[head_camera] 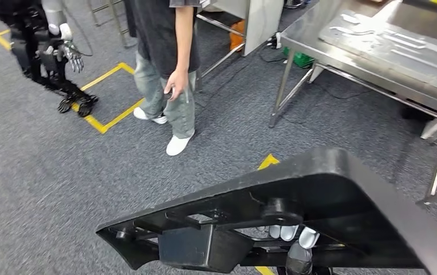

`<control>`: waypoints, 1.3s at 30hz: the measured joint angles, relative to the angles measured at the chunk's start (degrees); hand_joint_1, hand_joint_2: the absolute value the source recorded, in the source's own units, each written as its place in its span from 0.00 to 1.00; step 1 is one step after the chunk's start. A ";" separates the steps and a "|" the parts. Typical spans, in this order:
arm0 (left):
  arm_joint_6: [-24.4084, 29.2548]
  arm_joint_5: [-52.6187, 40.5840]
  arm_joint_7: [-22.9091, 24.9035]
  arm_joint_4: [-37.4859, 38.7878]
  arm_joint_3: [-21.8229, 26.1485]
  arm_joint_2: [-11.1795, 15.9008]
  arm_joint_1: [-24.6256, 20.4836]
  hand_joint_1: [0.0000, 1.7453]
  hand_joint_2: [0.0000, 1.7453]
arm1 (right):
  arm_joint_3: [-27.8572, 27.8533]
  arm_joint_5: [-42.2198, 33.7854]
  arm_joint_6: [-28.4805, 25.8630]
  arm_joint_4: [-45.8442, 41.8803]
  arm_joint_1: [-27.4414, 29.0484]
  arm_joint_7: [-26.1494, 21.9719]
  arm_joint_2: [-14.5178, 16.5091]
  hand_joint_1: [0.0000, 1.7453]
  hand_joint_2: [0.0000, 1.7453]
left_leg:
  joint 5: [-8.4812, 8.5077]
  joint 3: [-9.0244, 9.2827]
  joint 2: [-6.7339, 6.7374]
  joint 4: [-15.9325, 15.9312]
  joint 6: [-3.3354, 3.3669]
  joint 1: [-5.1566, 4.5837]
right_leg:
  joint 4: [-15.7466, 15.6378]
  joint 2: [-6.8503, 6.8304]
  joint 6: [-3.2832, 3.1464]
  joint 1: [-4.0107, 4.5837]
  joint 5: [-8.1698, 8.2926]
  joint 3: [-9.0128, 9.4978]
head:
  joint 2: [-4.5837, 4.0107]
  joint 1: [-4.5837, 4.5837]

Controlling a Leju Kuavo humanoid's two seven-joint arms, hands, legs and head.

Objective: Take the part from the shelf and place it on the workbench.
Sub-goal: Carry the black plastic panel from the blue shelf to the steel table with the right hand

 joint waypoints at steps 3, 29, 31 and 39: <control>0.03 0.06 0.12 0.00 0.32 -0.15 -0.03 0.00 0.00 | -0.06 0.16 -0.16 -0.03 0.20 -0.06 -0.02 0.91 1.00 | 0.07 0.61 -0.20 -1.40 0.70 -0.14 | -0.12 1.86 1.19 -0.34 0.32 -0.58 | 0.00 -0.01; -0.57 0.91 -0.96 0.01 1.34 -1.18 -0.04 0.00 0.00 | -0.70 0.09 -2.77 0.31 0.40 0.60 -0.09 0.91 1.00 | -2.44 -2.54 2.73 6.34 -0.02 -0.16 | -0.34 -1.58 -0.13 -0.17 0.23 0.04 | 0.00 0.08; -0.63 1.10 -1.15 0.01 1.67 -1.19 -0.06 0.00 0.00 | -0.70 0.04 -2.81 0.40 0.34 0.80 -0.09 0.91 1.00 | -0.13 -0.04 0.86 0.18 0.43 -0.19 | -0.19 -0.32 0.35 -0.15 0.10 0.09 | 0.00 0.09; -0.75 1.44 -1.26 0.01 2.45 -1.55 -0.27 0.00 0.00 | -0.97 -0.07 -2.66 0.81 0.26 0.99 -0.21 0.91 1.00 | 0.21 0.93 4.15 -2.09 2.39 -0.12 | 10.12 -3.85 2.69 -0.43 -5.38 -5.51 | 0.00 0.13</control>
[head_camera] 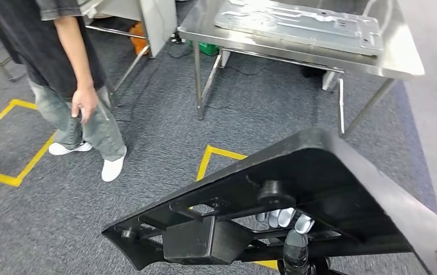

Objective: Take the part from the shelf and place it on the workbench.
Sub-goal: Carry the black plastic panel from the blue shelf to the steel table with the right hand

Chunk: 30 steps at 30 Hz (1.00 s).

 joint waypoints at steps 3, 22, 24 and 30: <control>-0.40 0.27 -0.01 0.01 0.20 0.00 0.20 0.00 0.00 | -0.31 -0.05 0.04 0.41 0.07 0.03 -0.09 0.91 1.00 | -0.37 0.21 2.09 0.08 0.04 -0.18 | 5.40 -1.24 0.25 -0.26 -0.73 -2.98 | 0.00 0.00; -2.84 1.93 -1.15 0.01 1.91 -0.05 0.07 0.00 0.00 | -2.13 -0.97 1.09 2.17 -0.10 1.20 -0.29 0.91 1.00 | -0.99 -2.12 -3.04 4.40 -1.42 -0.30 | -10.63 3.36 -2.89 0.63 6.01 5.48 | 0.00 -0.04; -3.02 2.11 -1.11 0.01 2.18 -0.02 0.08 0.00 0.00 | -2.42 -1.06 1.54 2.40 -0.08 1.54 -0.29 0.91 1.00 | -0.05 -0.86 -4.57 0.86 -0.87 -0.47 | -10.50 4.50 -2.26 0.44 6.01 5.15 | 0.00 -0.03; -3.61 2.38 -1.03 0.03 2.70 -0.39 -0.11 0.00 0.00 | -3.57 -1.10 1.96 3.10 0.28 2.24 -0.37 0.91 1.00 | 0.71 -0.16 -1.94 -0.55 0.55 -0.04 | -3.40 0.62 -0.26 0.33 1.71 1.48 | 0.00 0.02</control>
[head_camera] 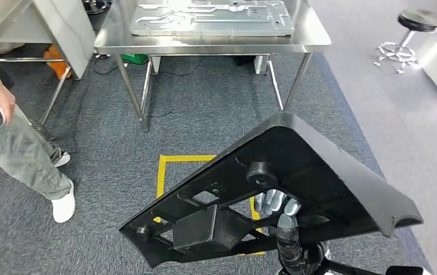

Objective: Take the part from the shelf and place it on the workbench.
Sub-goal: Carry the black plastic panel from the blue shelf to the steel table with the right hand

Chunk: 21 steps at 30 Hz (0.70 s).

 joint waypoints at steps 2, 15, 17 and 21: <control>-0.04 0.03 0.00 0.01 0.04 0.00 0.31 0.00 0.00 | -0.22 0.01 0.00 0.37 0.08 0.01 -0.05 0.91 1.00 | -0.13 -0.03 0.94 0.06 0.08 -0.10 | 7.30 -1.52 0.56 -0.43 -3.10 -3.66 | 0.00 -0.01; -0.94 0.00 -0.72 0.01 0.16 -0.04 0.08 0.00 0.00 | -0.44 0.95 -0.48 0.97 0.09 0.37 -0.05 0.91 1.00 | -5.24 -1.77 2.08 6.65 -2.99 -0.02 | -7.76 -2.19 -2.03 -0.67 4.01 4.25 | 0.00 -0.03; -0.97 -0.04 -0.88 0.01 0.21 -0.05 0.19 0.00 0.00 | -0.44 1.08 -0.81 0.99 0.13 0.44 -0.01 0.91 1.00 | -8.57 -5.91 2.06 14.66 -3.14 -0.01 | -7.71 -2.17 -2.44 -0.43 3.80 4.32 | 0.00 -0.03; -0.88 -0.06 -0.98 0.01 0.36 -0.02 0.38 0.00 0.00 | -0.44 1.12 -1.19 1.12 0.34 0.43 -0.01 0.91 1.00 | -4.06 -5.85 2.01 12.24 -2.70 -0.08 | -7.62 -1.80 -2.49 -0.10 3.17 5.24 | 0.00 -0.04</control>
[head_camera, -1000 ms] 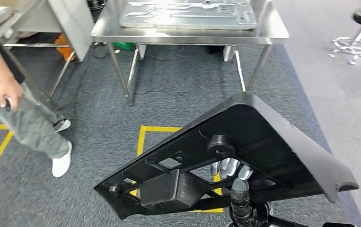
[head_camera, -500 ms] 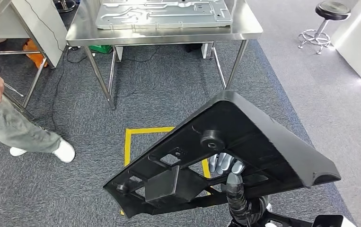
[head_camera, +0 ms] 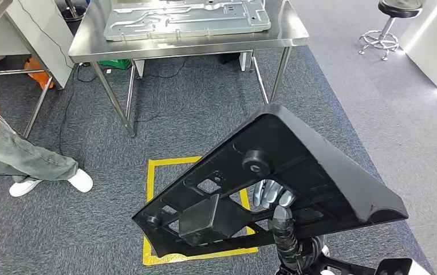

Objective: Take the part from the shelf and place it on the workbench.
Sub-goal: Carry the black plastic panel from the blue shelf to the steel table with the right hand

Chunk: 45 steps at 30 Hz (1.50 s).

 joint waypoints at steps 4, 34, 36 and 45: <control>0.13 -0.14 -0.09 0.00 0.07 0.15 -0.11 0.00 0.00 | 0.00 0.00 -0.19 0.02 -0.01 -0.24 0.03 0.91 1.00 | 3.78 4.74 -0.21 -10.76 1.20 -0.58 | 0.09 0.18 0.96 0.16 -0.66 0.64 | 0.00 0.01; 0.19 -0.91 -0.98 0.00 0.07 0.46 -0.08 0.00 0.00 | 0.02 -0.07 -1.99 0.17 -0.52 -0.34 0.23 0.91 1.00 | 4.70 3.62 -0.01 -10.39 1.80 -1.13 | -0.67 0.07 0.56 0.02 -2.33 3.03 | 0.00 0.01; 0.18 -1.05 -1.03 0.01 0.07 0.54 -0.09 0.00 0.00 | 0.02 -0.10 -2.11 0.20 -0.63 -0.17 0.26 0.91 1.00 | 4.30 4.15 0.08 -11.66 2.44 -1.33 | -0.41 0.09 1.40 -0.04 -2.16 3.38 | 0.00 -0.01; 0.02 -1.29 -1.20 0.01 0.10 0.60 0.10 0.00 0.00 | 0.04 -0.13 -3.04 0.33 -1.22 0.24 0.26 0.91 1.00 | 2.14 8.50 -0.17 -12.61 3.04 -0.61 | 14.52 -0.13 3.80 -0.91 -6.77 -7.49 | 0.00 0.00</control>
